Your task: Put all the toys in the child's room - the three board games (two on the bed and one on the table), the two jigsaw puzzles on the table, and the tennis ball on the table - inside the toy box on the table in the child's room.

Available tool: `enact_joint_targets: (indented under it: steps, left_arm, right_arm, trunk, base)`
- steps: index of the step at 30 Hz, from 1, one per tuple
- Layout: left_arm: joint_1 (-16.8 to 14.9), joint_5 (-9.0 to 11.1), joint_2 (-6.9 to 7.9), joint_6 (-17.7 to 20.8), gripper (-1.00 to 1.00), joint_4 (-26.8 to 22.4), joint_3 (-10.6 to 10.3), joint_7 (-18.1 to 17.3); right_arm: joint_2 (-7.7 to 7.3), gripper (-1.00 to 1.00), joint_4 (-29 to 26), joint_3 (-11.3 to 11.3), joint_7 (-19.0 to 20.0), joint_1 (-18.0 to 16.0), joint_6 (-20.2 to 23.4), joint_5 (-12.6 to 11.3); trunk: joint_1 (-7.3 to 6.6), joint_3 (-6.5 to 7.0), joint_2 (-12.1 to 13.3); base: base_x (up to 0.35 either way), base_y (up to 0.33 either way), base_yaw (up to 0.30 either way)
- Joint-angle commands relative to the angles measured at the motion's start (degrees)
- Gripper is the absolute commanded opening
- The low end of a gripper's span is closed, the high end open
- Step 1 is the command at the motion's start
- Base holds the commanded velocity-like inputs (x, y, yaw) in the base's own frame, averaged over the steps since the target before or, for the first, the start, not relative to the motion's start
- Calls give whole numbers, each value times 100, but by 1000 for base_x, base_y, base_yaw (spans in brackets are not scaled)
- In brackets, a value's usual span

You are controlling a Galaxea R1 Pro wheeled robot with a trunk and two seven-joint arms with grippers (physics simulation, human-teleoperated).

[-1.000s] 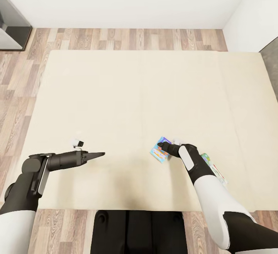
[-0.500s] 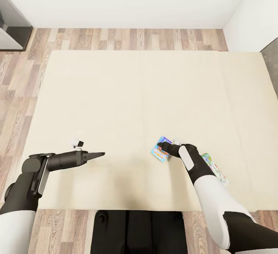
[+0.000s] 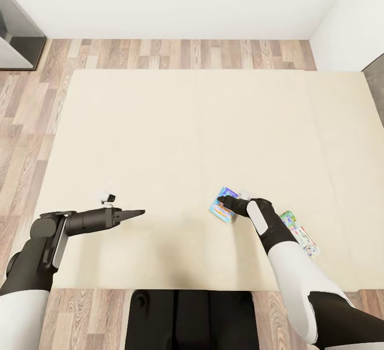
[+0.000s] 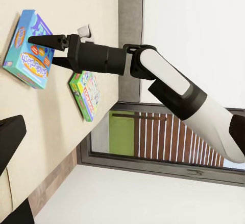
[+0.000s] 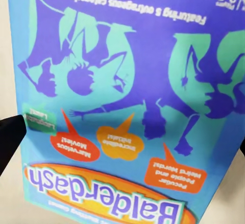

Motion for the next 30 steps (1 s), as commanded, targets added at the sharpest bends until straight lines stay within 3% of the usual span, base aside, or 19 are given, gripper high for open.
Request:
enact_joint_targets:
  steps: [1,30]
  left_arm:
    - [-2,-4,2,61,100,1,-1,-23]
    - [-2,-4,2,61,100,7,-1,-23]
  right_arm:
    - [6,100,-8,-22,-32,-1,27,-53]
    - [18,100,-8,-22,-32,-1,26,-37]
  trunk:
    - [3,-6,-9]
    - [3,-6,-9]
  base:
    - [0,2,0]
    - [-8,48,0]
